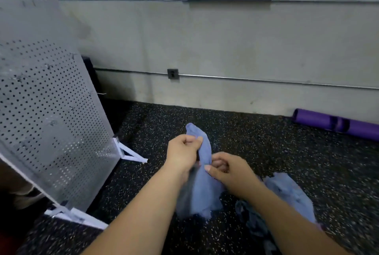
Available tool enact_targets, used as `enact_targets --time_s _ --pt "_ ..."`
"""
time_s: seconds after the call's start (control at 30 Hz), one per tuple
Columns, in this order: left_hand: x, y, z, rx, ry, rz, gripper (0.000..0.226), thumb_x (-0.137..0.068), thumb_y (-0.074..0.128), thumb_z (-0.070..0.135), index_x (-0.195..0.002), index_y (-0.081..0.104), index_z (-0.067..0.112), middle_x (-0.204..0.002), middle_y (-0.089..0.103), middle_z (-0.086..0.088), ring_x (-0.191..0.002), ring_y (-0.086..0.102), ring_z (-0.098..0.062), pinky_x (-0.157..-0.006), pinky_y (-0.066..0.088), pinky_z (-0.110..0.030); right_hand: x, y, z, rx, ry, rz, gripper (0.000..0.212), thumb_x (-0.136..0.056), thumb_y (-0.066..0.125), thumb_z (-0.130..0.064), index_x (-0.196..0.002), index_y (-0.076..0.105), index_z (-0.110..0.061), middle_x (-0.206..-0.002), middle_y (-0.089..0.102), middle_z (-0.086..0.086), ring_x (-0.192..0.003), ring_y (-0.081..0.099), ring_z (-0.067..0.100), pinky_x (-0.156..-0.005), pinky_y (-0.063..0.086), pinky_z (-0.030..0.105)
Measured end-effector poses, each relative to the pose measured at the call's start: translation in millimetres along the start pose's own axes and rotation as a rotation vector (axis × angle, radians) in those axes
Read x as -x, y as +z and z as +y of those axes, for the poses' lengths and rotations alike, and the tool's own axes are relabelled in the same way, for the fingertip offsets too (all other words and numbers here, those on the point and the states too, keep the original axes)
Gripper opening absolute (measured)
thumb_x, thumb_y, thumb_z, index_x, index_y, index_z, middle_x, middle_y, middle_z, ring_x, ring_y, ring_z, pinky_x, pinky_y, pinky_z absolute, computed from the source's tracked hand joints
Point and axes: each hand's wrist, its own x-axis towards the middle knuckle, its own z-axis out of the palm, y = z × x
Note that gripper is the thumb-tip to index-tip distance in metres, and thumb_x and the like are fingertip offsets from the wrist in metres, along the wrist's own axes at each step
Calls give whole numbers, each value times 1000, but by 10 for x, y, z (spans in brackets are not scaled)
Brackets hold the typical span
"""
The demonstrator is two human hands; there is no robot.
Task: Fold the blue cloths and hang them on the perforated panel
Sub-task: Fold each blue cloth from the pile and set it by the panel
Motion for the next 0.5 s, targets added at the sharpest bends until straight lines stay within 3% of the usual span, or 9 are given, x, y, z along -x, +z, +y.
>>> enact_targets --time_s 0.07,0.23,0.37,0.5 --pt "-136 68 32 58 -45 28 15 -97 78 24 -92 71 11 -78 65 -8 -67 56 -21 -60 51 -35 -85 -2 30 -32 12 35 21 -87 87 -27 -101 71 -29 -83 70 -5 -66 55 1 -71 54 20" --pt "-409 223 114 309 -180 -5 11 -104 70 23 -99 66 14 -84 71 -7 -70 66 -18 -63 59 -32 -340 -203 224 159 75 127 29 -86 82 -34 -101 58 -40 -90 69 -13 -75 65 5 -72 57 30" --pt "-586 393 92 346 -206 16 12 -103 71 23 -108 68 13 -96 76 -11 -80 71 -22 -65 63 -35 -528 -384 377 152 103 51 11 -91 80 -32 -92 70 -34 -85 74 -12 -79 68 4 -76 57 28" --pt "-677 520 95 297 -216 25 9 -104 69 14 -111 69 9 -84 72 -8 -64 67 -15 -72 67 -39 -596 -566 496 124 82 159 13 -99 74 -27 -95 65 -35 -89 73 -15 -84 66 -5 -71 48 14"
